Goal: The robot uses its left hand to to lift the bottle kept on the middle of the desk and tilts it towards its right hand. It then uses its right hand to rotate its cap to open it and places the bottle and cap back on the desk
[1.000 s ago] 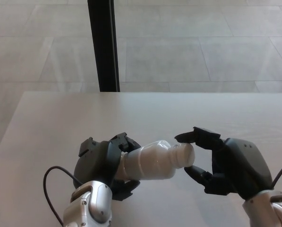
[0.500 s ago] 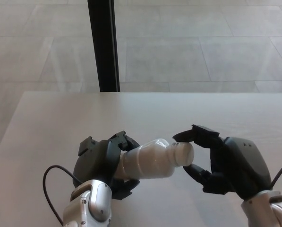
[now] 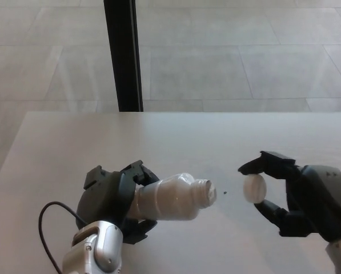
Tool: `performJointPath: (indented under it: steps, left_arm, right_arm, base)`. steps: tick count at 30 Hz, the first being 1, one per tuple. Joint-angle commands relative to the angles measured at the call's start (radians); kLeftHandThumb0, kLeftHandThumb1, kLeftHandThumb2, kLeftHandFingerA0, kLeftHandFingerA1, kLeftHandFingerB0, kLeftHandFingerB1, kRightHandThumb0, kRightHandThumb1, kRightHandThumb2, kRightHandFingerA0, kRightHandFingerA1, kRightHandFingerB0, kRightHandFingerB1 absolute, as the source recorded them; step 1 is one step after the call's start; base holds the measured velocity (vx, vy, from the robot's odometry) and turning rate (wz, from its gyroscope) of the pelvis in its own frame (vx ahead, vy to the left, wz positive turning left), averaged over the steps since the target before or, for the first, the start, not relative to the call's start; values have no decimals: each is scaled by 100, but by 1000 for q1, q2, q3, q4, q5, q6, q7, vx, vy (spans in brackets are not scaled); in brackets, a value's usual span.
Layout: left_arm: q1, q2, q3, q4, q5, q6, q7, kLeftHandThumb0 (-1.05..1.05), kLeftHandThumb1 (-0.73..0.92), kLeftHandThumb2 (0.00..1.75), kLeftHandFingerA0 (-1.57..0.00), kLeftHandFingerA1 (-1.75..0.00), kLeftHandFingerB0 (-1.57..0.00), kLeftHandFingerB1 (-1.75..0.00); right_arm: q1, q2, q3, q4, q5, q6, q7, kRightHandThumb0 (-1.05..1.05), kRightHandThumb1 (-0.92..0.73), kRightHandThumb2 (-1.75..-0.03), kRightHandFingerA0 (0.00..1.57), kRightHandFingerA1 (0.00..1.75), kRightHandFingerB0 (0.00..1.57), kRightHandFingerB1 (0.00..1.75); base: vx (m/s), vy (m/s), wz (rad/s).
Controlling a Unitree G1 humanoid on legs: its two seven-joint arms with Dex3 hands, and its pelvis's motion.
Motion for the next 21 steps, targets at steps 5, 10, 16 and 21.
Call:
performJointPath:
  steps: [5,10,16,21]
  left_arm:
    - [51,94,40,9,-7,-9,-69,-1,58,115,-97,-108,-87,-99]
    - [-22,219,-61,31,94,132,-255,-9,80,84,-68,-160,-68,-103]
    - [-121,261,-228,53,187,263,-449,-19,82,68,-51,-69,-53,-58]
    - [-194,249,-357,87,266,311,-535,-20,73,61,-62,-106,-45,-53]
  right_arm:
    - [29,-88,-62,49,58,-58,6,-21,-58,-85,101,167,91,92]
    - [13,-146,-29,141,19,-49,33,-22,-59,-79,97,163,91,87]
    - [-35,-151,80,253,-66,-30,66,-29,-65,-69,90,170,87,81]
    - [-103,-151,206,336,-170,55,178,-37,-69,-68,83,162,83,70]
  base:
    - [0,0,0]
    - [0,0,0]
    - [0,0,0]
    - [0,0,0]
